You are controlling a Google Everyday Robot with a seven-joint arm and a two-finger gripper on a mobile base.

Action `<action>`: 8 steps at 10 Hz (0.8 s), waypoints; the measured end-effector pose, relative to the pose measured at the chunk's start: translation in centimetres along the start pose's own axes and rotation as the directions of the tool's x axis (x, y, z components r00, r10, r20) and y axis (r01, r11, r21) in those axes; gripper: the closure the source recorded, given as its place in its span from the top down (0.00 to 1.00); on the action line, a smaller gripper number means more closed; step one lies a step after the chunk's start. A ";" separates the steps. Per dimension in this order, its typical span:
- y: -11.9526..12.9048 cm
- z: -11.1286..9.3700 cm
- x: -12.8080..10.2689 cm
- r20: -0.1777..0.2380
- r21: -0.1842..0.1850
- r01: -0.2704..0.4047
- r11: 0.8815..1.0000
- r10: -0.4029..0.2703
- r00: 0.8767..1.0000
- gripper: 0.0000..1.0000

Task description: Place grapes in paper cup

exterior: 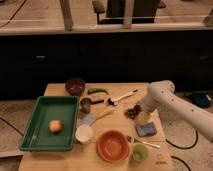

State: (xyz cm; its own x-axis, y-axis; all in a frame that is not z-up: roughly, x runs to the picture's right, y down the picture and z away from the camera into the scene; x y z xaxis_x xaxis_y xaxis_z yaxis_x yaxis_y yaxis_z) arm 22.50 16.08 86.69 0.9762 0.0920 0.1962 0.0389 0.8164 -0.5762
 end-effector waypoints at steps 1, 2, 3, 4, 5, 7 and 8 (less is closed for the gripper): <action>0.0 0.1 0.0 0.002 0.000 -0.003 1.000 0.003 1.000 0.80; -0.1 0.0 0.0 0.003 0.000 -0.005 1.000 0.005 1.000 0.80; 0.0 0.1 0.0 0.003 0.001 -0.004 1.000 0.004 1.000 0.80; -0.1 -0.4 -0.1 0.005 0.007 0.012 1.000 -0.012 1.000 0.80; -0.2 -0.7 -0.1 0.006 0.011 0.024 1.000 -0.024 1.000 0.80; -0.4 -1.5 -0.3 0.006 0.009 0.073 0.997 -0.073 0.997 0.80; -0.6 -1.7 -0.4 0.004 0.010 0.101 0.995 -0.101 0.995 0.80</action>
State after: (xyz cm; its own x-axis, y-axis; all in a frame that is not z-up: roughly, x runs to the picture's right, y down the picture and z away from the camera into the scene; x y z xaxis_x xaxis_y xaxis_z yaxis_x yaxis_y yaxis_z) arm 22.45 14.60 85.61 0.9664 0.0111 0.2567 0.1354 0.8271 -0.5455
